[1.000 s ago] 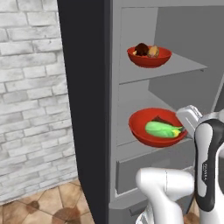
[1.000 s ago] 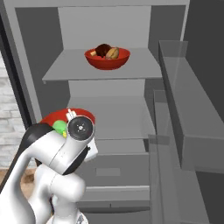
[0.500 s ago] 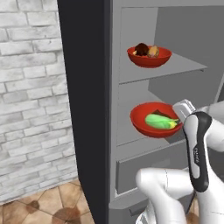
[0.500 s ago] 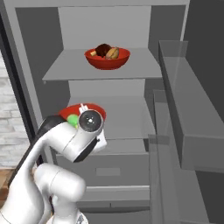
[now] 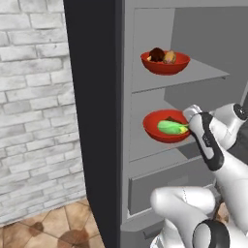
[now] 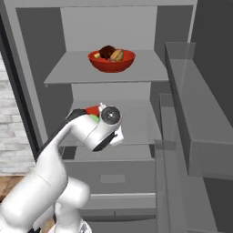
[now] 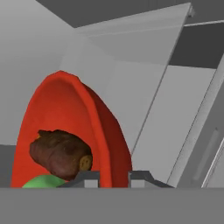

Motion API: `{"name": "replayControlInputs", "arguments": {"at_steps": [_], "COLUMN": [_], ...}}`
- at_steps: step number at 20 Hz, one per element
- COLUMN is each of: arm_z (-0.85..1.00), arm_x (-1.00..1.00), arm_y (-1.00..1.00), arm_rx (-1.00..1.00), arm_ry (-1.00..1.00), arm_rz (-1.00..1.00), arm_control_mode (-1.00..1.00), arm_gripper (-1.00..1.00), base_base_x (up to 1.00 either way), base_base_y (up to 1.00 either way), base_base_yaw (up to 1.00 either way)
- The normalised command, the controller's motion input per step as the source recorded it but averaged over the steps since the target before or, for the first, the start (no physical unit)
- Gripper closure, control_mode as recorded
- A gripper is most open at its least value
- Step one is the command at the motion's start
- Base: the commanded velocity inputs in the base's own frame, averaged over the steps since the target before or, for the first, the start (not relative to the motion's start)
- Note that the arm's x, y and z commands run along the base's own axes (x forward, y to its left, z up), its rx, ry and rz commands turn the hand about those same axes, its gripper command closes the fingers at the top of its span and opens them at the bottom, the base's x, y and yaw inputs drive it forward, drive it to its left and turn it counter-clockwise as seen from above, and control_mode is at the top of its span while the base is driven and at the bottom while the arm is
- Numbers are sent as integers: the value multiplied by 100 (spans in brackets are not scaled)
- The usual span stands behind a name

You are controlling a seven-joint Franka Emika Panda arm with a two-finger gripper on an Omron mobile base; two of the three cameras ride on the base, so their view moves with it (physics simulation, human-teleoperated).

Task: Place the bowl with the corn and sweet potato on the second highest shelf of the fridge. Place the bowl with the chicken drumstick and steak on the top shelf of the fridge.

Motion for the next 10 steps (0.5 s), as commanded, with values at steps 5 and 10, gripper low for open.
{"name": "replayControlInputs", "arguments": {"at_steps": [5, 10], "arm_z": [-51, -41], "arm_x": [75, 68], "arm_y": [-5, 0], "arm_rx": [0, -1], "arm_ry": [8, 2], "arm_rz": [0, -1], "arm_control_mode": [-100, -100], "arm_gripper": [100, 100], "base_base_x": [0, 0], "base_base_y": [0, 0], "base_base_yaw": [0, 0]}}
